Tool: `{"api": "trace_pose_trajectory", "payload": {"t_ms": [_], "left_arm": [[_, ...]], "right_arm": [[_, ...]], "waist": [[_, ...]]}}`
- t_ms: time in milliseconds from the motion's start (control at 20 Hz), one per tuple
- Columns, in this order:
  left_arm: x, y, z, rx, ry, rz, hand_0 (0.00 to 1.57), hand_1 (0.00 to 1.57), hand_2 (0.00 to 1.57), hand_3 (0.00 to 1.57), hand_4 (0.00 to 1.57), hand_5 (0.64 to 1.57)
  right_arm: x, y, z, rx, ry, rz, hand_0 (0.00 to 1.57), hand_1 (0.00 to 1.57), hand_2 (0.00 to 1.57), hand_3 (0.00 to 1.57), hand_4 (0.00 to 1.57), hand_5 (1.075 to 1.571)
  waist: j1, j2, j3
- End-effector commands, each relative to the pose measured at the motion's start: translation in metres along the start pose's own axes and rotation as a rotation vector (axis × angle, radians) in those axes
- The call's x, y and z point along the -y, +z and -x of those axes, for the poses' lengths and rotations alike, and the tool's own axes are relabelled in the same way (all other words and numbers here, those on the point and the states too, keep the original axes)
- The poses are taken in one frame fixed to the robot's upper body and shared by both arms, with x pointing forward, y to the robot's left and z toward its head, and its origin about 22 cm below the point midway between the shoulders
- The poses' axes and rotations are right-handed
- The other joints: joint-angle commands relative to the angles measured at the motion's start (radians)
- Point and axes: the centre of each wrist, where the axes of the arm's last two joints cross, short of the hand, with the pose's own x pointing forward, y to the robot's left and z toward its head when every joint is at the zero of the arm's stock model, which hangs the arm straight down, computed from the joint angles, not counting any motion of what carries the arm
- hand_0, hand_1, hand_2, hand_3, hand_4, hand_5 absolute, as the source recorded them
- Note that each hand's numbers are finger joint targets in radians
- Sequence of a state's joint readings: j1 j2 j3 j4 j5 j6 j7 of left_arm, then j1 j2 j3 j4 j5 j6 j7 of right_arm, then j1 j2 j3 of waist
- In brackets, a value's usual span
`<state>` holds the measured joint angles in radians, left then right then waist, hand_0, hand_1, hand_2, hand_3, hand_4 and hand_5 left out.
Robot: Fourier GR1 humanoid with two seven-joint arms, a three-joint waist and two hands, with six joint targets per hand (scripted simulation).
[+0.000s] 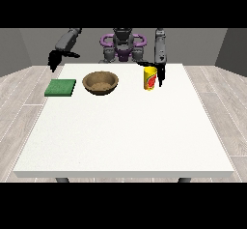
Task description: Pick the cup and pour the ball into the bowl, then pick the bowl and place it on the pad
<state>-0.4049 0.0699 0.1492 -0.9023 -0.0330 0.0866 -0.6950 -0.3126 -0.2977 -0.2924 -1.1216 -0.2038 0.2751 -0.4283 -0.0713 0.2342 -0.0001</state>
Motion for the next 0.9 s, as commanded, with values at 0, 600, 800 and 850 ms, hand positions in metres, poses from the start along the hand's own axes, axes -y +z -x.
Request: {"api": "trace_pose_trajectory", "payload": {"t_ms": [0, 600, 800, 850], "left_arm": [[-0.004, -0.009, 0.01, 0.019, -0.005, -0.029, 0.0, 0.0, 0.0, 0.0, 0.0, 1.238], [0.008, -0.025, 0.006, 0.063, -0.442, -0.13, 1.35, 1.35, 1.57, 1.57, 0.88, 1.502], [0.027, -0.023, -0.001, 0.032, -0.542, -0.038, 1.34, 1.34, 1.57, 1.57, 0.97, 1.53], [0.022, -0.022, -0.002, 0.02, -0.584, -0.006, 1.35, 1.35, 1.57, 1.57, 0.99, 1.532]], "right_arm": [[-0.001, -0.006, 0.0, 0.045, 0.001, -0.021, 0.0, 0.0, 0.0, 0.0, 0.0, 1.56], [0.051, -0.014, -0.026, 0.06, 0.009, -0.019, 0.0, 0.0, 0.0, 0.0, 0.0, 1.556], [0.077, 0.011, -0.011, -0.07, 0.009, 0.037, 0.0, 0.0, 0.0, 0.0, 0.0, 1.557], [0.074, 0.024, 0.001, -0.119, 0.027, 0.063, 0.0, 0.0, 0.0, 0.0, 0.0, 1.556]], "waist": [[-0.017, 0.034, -0.0002], [-0.082, 0.058, 0.0005], [-0.023, -0.079, 0.0017], [-0.001, -0.134, 0.0024]]}}
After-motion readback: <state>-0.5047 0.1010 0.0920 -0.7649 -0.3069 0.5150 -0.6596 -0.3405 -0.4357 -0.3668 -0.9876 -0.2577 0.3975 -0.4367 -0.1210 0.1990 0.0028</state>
